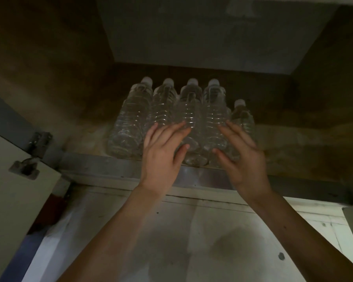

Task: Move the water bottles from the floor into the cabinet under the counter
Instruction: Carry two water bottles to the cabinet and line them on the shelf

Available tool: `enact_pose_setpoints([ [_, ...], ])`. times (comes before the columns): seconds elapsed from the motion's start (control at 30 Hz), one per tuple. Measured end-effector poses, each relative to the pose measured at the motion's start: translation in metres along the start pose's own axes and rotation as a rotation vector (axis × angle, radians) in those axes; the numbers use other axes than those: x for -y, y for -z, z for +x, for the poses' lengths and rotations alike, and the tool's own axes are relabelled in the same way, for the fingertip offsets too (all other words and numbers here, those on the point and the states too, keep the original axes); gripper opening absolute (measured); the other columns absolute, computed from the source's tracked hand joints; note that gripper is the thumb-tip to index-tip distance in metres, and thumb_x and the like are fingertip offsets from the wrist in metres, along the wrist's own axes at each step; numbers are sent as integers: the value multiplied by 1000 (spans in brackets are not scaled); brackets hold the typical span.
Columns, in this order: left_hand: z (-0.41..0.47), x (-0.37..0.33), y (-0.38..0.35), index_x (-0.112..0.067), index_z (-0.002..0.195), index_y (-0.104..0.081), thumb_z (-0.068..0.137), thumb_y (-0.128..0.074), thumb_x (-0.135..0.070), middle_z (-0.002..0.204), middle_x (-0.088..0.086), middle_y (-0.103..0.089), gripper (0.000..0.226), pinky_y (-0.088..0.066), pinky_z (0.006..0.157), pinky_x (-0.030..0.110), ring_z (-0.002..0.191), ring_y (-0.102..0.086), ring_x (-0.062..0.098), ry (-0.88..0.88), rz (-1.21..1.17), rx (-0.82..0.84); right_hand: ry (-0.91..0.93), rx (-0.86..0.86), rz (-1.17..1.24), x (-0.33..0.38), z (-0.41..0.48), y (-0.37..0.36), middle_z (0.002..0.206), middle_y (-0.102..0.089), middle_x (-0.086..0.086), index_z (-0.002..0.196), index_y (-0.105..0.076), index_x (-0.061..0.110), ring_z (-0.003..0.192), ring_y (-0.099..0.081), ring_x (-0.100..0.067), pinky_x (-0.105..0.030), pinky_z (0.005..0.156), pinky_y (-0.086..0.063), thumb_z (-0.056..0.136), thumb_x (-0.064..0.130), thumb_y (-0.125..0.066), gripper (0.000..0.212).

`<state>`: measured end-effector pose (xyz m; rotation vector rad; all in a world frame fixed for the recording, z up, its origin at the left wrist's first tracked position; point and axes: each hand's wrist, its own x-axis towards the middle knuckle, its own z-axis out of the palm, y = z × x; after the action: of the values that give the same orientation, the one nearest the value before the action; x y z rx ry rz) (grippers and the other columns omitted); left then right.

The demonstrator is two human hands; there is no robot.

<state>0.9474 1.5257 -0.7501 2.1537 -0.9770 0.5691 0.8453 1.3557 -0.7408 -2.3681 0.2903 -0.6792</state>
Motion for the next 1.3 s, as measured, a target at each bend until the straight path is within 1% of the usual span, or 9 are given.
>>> enact_pose_setpoints([
  [0.1, 1, 0, 0, -14, 121, -68, 86, -72, -8, 128, -1, -65, 36, -27, 116, 42, 118, -57, 14, 3, -3, -15, -35, 7, -26, 2, 4, -2, 151, -47, -2, 141, -54, 18, 136, -40, -8, -3, 107, -22, 91, 10, -70, 53],
  [0.23, 1, 0, 0, -14, 120, -68, 87, -71, -7, 125, -1, -66, 34, -28, 115, 40, 116, -58, 13, -1, -10, -32, 4, -41, -52, 4, 7, 0, 143, -54, -10, 135, -60, 13, 125, -45, -8, 5, 104, -20, 91, 3, -68, 46],
  [0.53, 1, 1, -1, -14, 120, -68, 88, -70, -6, 124, -1, -66, 33, -31, 114, 45, 115, -58, 13, -3, -12, -48, 8, -23, -72, 6, 4, 2, 144, -54, -8, 135, -61, 13, 124, -42, -1, 7, 101, -19, 91, 5, -69, 45],
  [0.73, 1, 1, -2, -15, 120, -68, 89, -69, -9, 125, -2, -66, 31, -29, 115, 43, 117, -58, 12, 6, -9, -30, 11, -18, -61, 7, 1, 3, 142, -55, -11, 134, -60, 10, 125, -46, -7, 4, 105, -20, 91, 2, -68, 45],
  [0.97, 1, 0, 0, -15, 121, -68, 88, -69, -8, 127, -2, -65, 34, -29, 115, 44, 118, -57, 12, 14, -15, -15, -5, -6, -76, 8, 0, 2, 146, -52, -8, 137, -59, 12, 128, -42, -6, 5, 104, -18, 93, 6, -66, 44],
  [1.03, 1, -1, 2, -15, 123, -66, 88, -68, -8, 128, -2, -64, 36, -29, 115, 44, 119, -55, 11, 16, -21, 3, -26, 8, -61, 10, 0, 2, 148, -50, -5, 138, -58, 14, 132, -42, -8, 1, 105, -20, 94, 10, -66, 44],
  [1.13, 2, -1, 8, -13, 125, -65, 90, -66, -8, 127, 0, -64, 35, -35, 112, 44, 120, -55, 14, 28, -62, 12, -16, -2, -66, 14, 1, 2, 148, -50, -4, 137, -59, 14, 133, -44, -12, -13, 105, -28, 92, 17, -69, 46],
  [1.23, 3, 2, 18, -11, 125, -65, 91, -64, -9, 127, 1, -64, 35, -44, 104, 39, 120, -55, 18, 56, -85, 5, 90, -55, -103, 21, 3, -3, 141, -56, -9, 132, -62, 9, 130, -51, -24, -29, 106, -38, 90, 17, -72, 44],
  [1.3, 2, 7, 25, -10, 124, -65, 91, -65, -9, 125, 2, -64, 34, -44, 104, 34, 118, -56, 19, 69, -59, -13, 150, -68, -102, 27, 6, -8, 138, -59, -11, 130, -63, 7, 130, -51, -25, -31, 108, -40, 90, 16, -72, 42],
])
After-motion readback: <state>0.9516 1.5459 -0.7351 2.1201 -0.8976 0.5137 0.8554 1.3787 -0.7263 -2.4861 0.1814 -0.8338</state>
